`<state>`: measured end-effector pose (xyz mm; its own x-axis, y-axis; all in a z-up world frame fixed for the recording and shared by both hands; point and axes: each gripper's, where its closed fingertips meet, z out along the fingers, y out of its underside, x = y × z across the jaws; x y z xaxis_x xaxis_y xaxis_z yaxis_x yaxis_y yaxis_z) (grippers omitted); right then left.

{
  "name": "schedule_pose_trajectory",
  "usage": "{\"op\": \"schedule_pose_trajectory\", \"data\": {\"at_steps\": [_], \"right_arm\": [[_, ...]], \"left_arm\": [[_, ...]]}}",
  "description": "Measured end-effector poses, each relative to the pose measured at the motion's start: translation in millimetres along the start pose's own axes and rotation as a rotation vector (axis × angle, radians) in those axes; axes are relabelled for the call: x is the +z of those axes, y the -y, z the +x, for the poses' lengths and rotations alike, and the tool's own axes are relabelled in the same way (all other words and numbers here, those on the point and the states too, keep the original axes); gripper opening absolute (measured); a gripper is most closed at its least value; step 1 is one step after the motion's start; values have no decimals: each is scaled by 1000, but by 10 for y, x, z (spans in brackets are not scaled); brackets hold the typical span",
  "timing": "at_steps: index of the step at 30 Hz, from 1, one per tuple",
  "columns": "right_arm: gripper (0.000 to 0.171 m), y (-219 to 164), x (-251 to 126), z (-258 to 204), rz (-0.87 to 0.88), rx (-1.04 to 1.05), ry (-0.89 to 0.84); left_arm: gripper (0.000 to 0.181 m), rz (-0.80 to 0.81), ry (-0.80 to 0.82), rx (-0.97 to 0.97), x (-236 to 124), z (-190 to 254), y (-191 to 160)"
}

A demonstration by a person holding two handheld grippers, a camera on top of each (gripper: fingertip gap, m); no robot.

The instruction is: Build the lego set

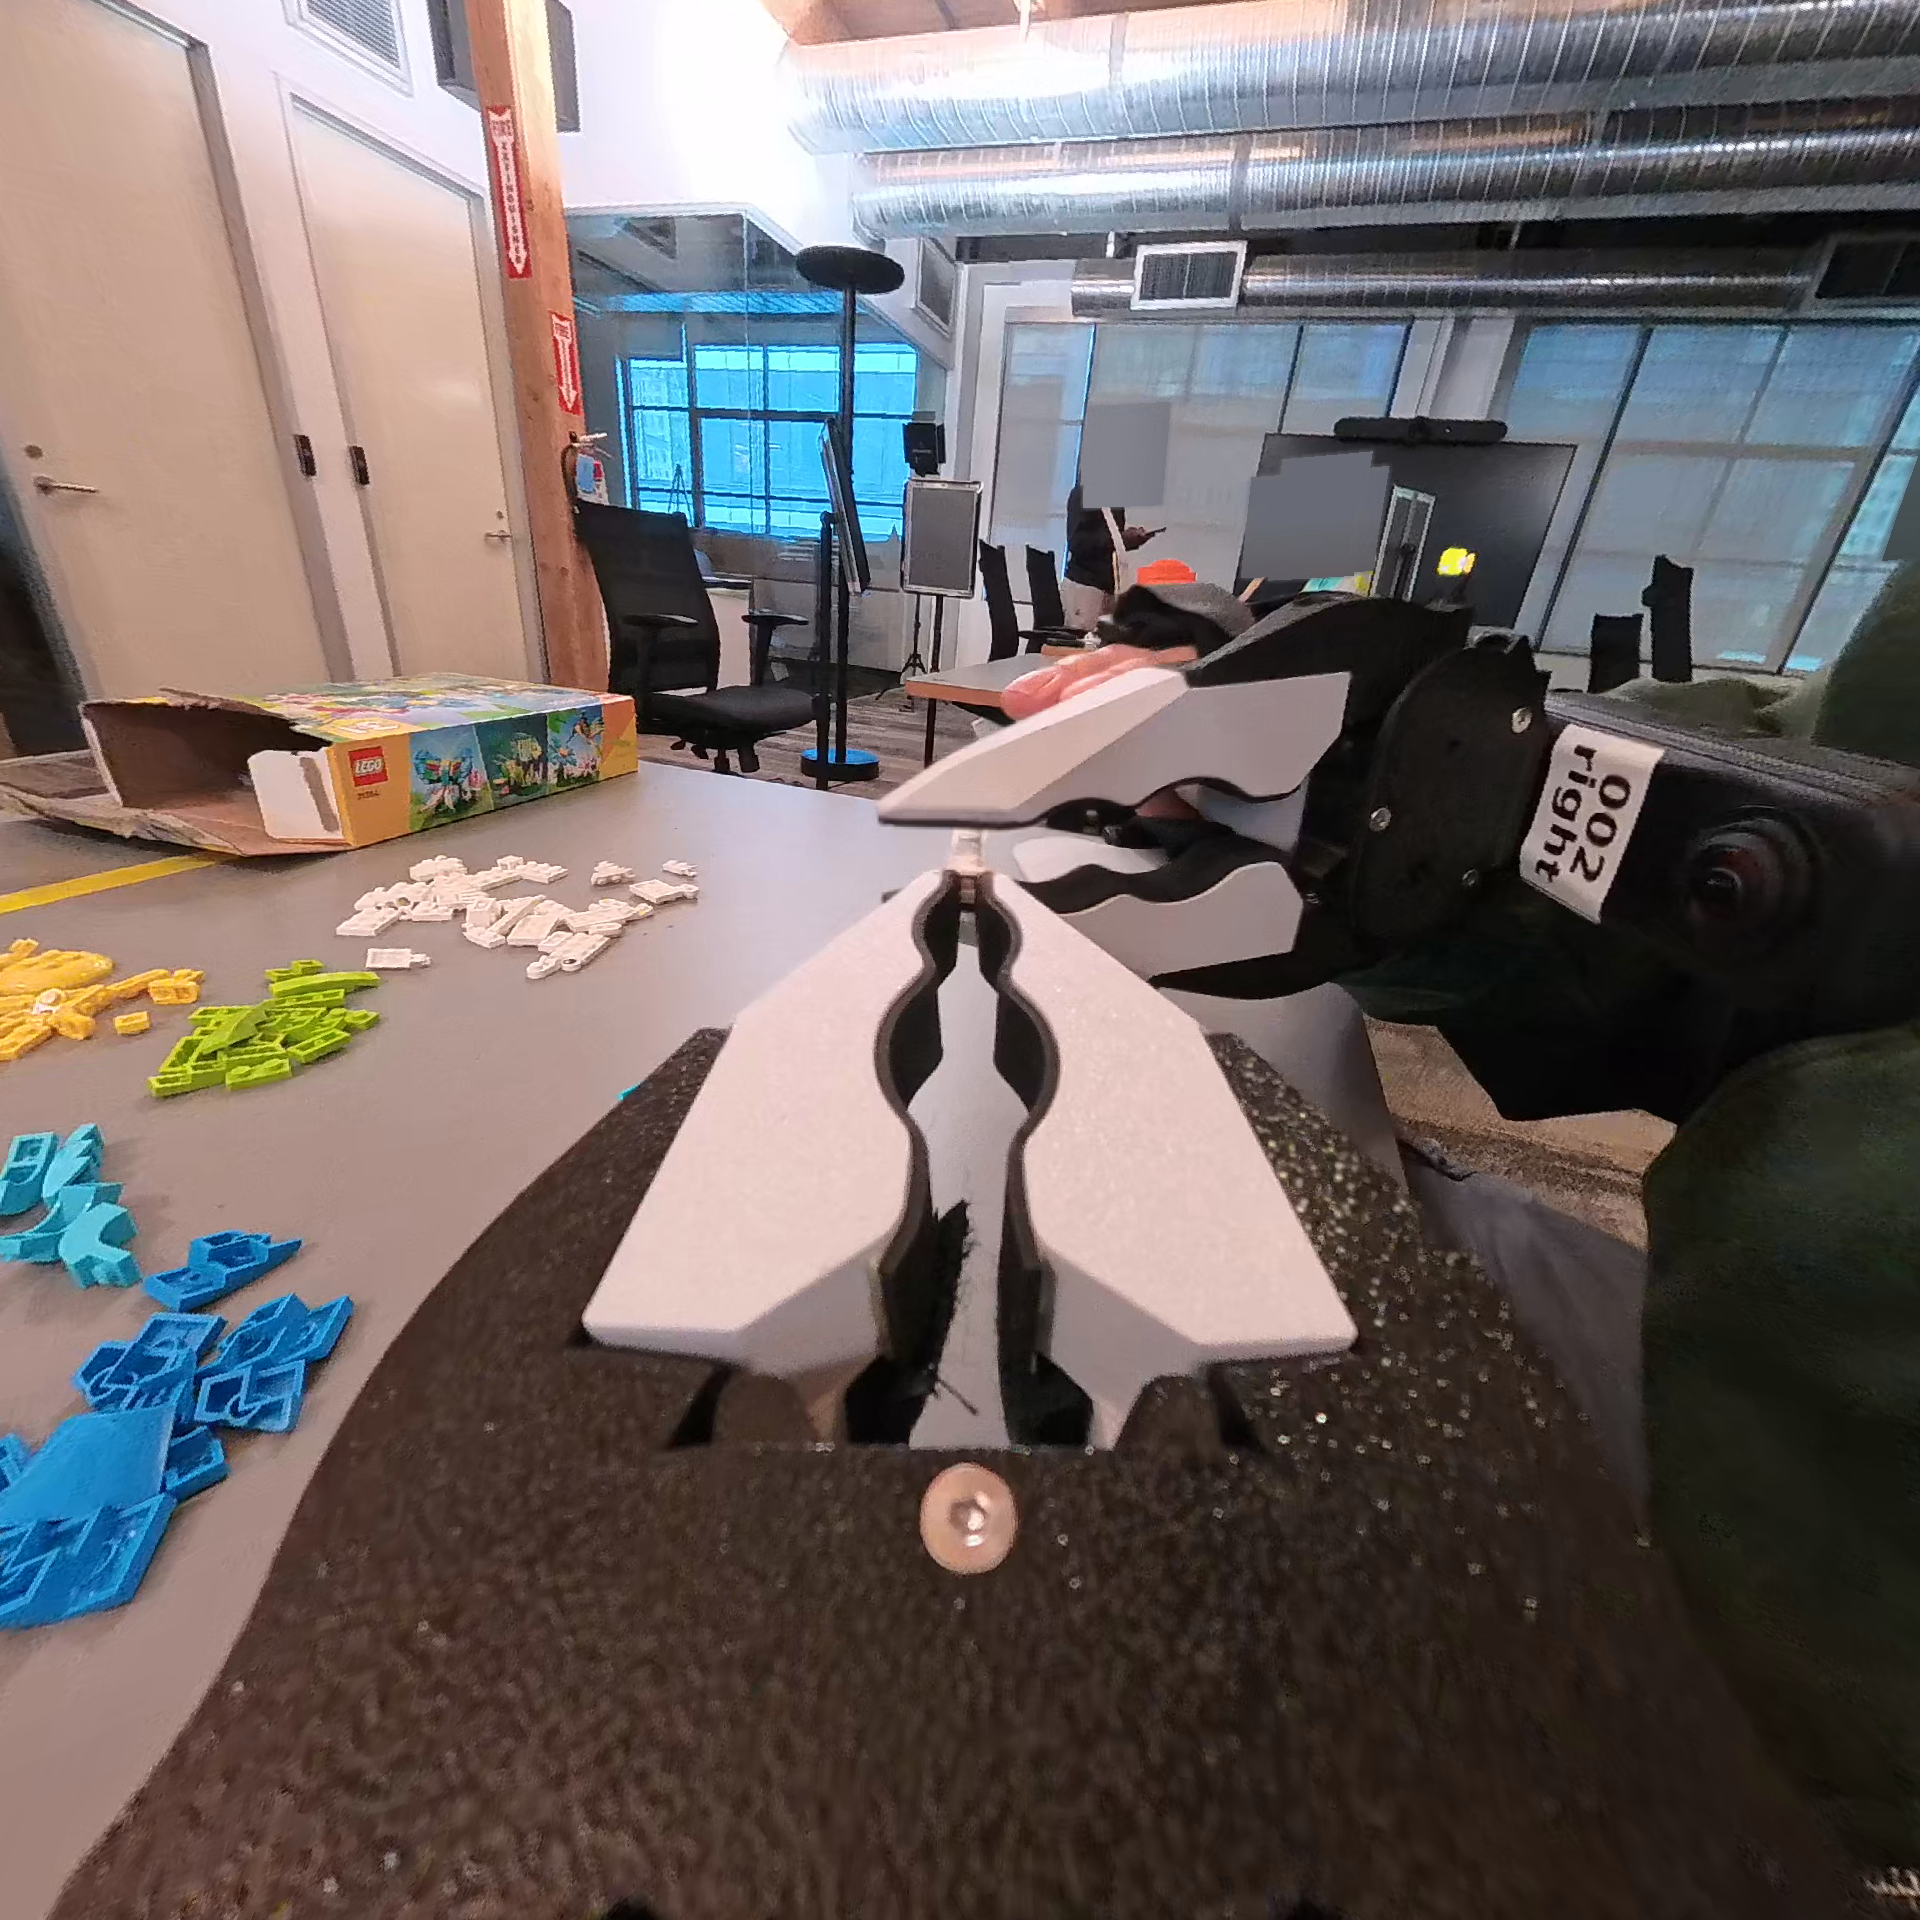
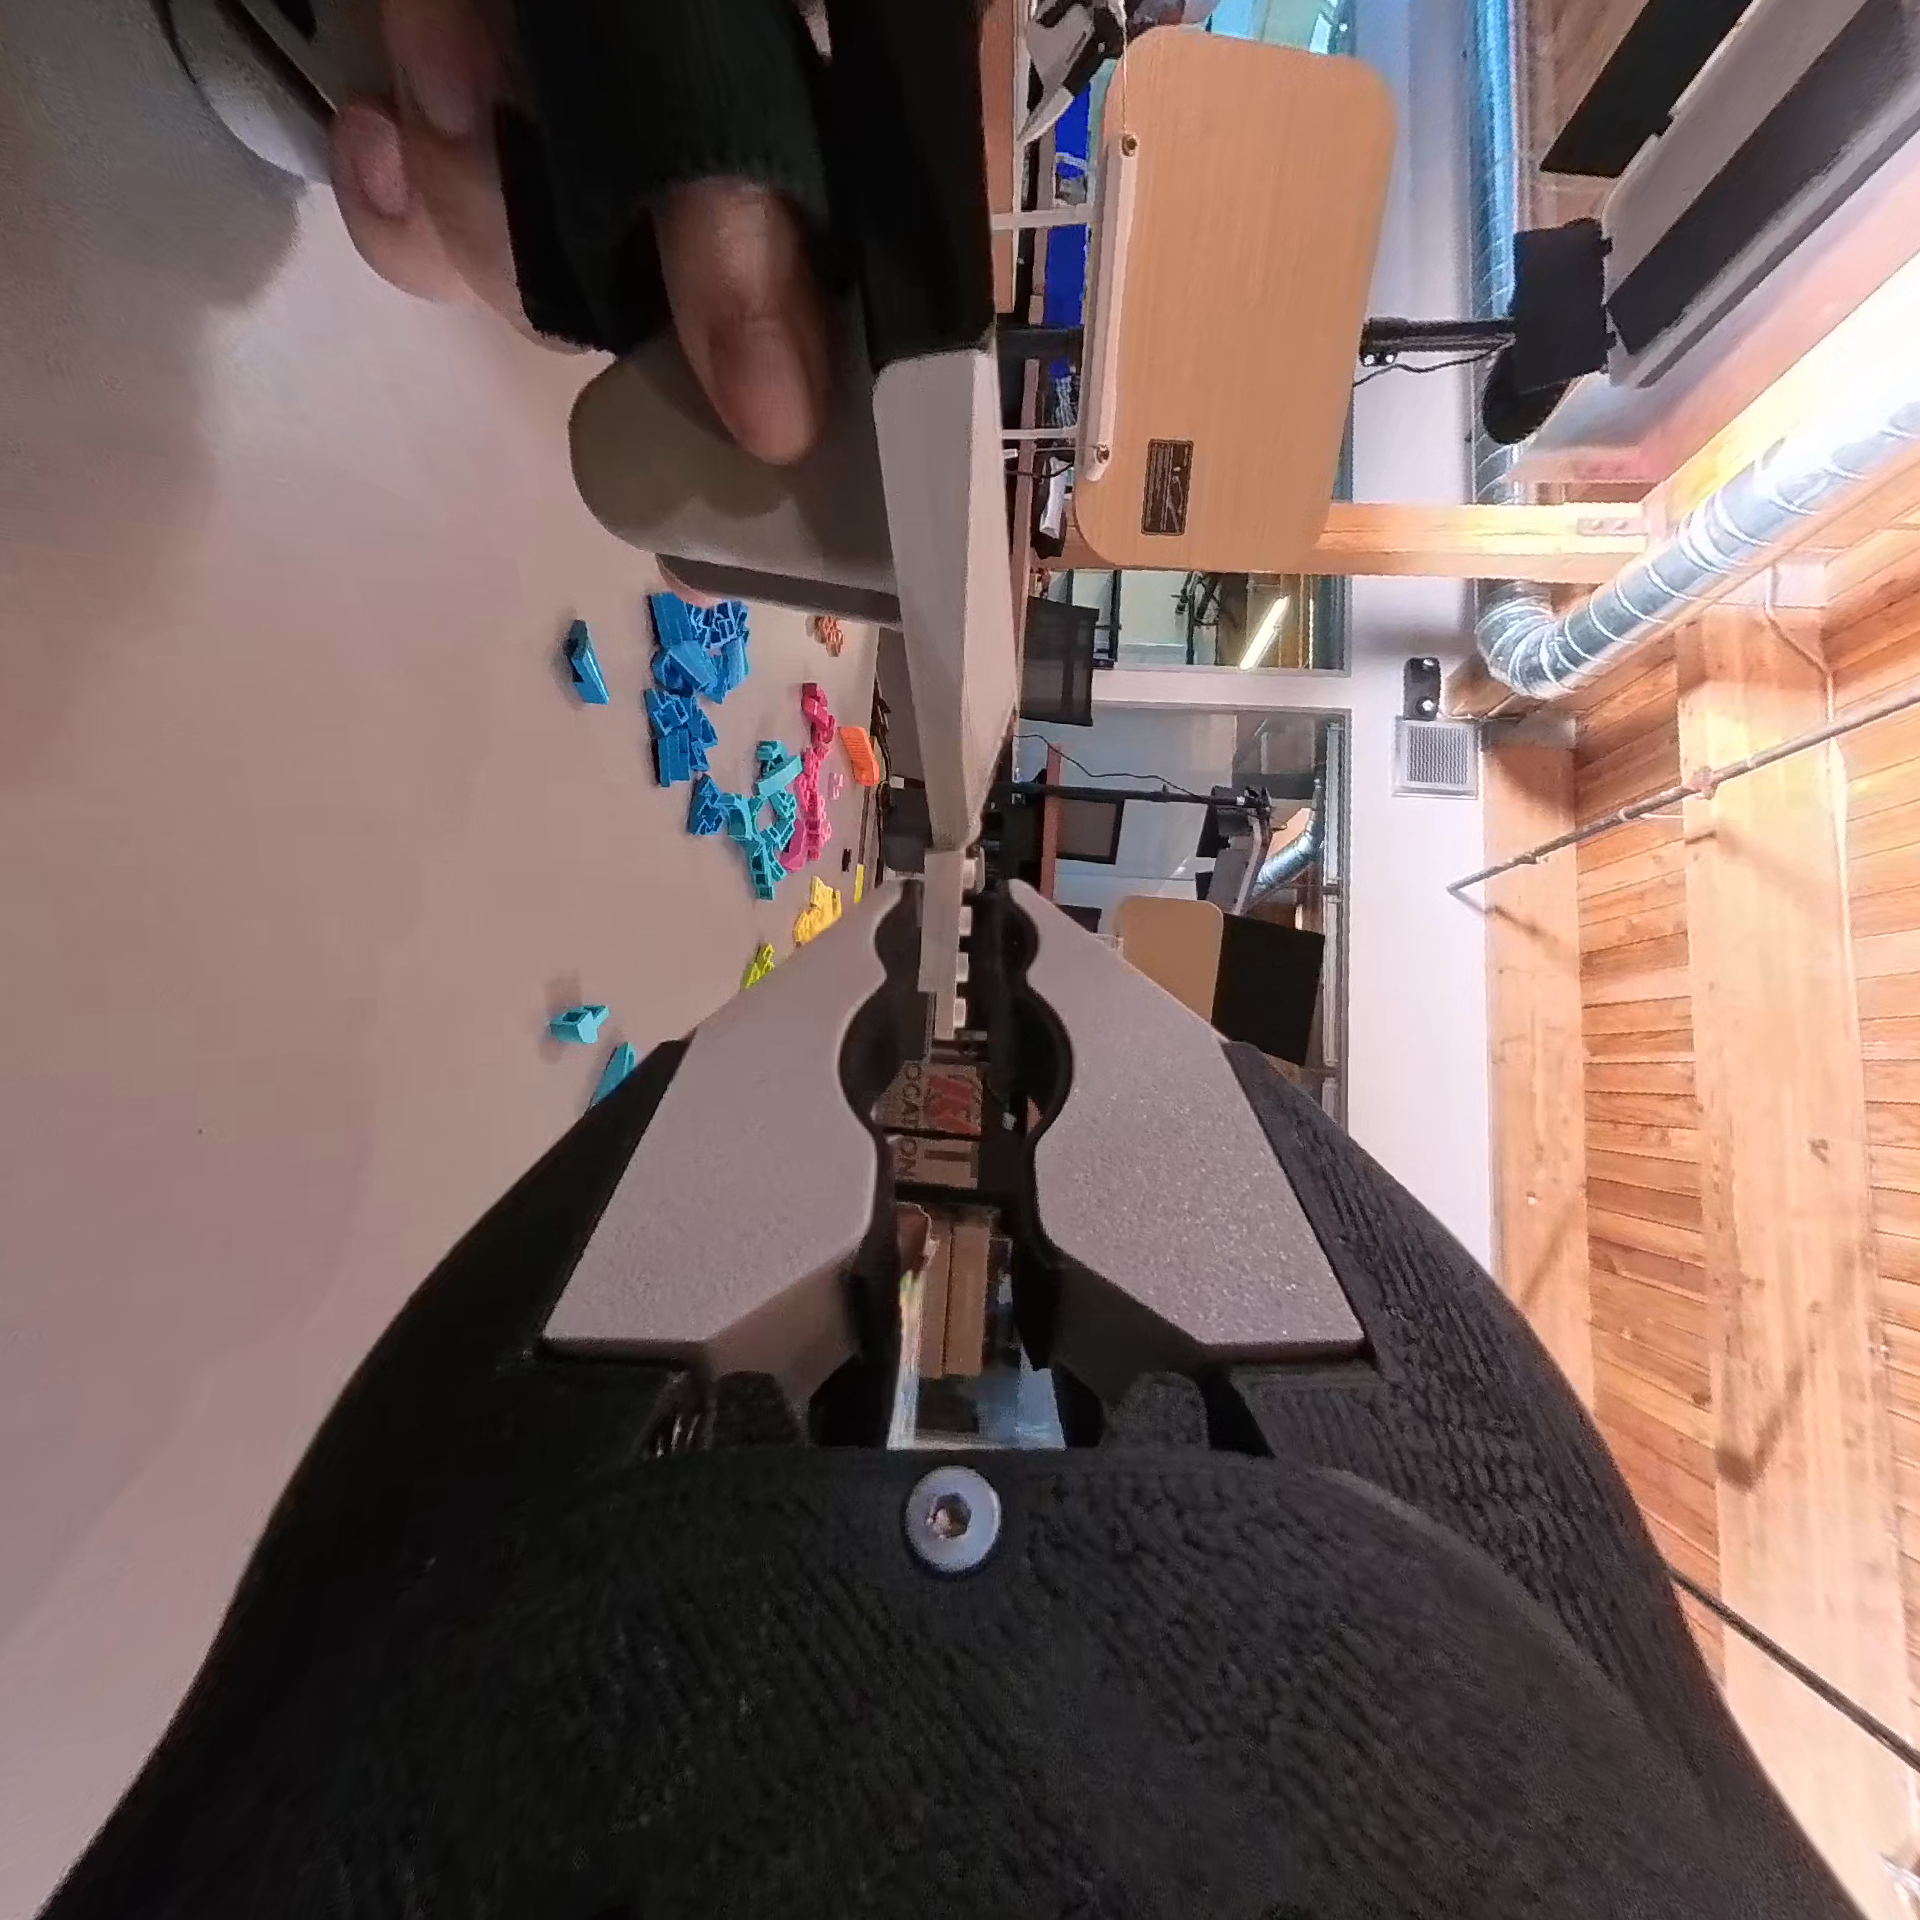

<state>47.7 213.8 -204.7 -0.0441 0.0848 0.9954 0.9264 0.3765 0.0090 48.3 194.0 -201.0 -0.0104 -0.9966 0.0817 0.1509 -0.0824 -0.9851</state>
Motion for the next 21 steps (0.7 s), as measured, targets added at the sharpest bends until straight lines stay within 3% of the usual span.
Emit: {"op": "schedule_pose_trajectory", "data": {"at_steps": [2,11,21], "right_arm": [[6,3,4,-8,1,-13,1],[6,-16,10,11,-11,-20,-2],[6,-23,-7,51,-10,-60,-31]], "left_arm": [[0,1,0,7,0,6,2],[3,8,47,39,8,-25,12],[6,20,-7,1,-2,20,27]]}}
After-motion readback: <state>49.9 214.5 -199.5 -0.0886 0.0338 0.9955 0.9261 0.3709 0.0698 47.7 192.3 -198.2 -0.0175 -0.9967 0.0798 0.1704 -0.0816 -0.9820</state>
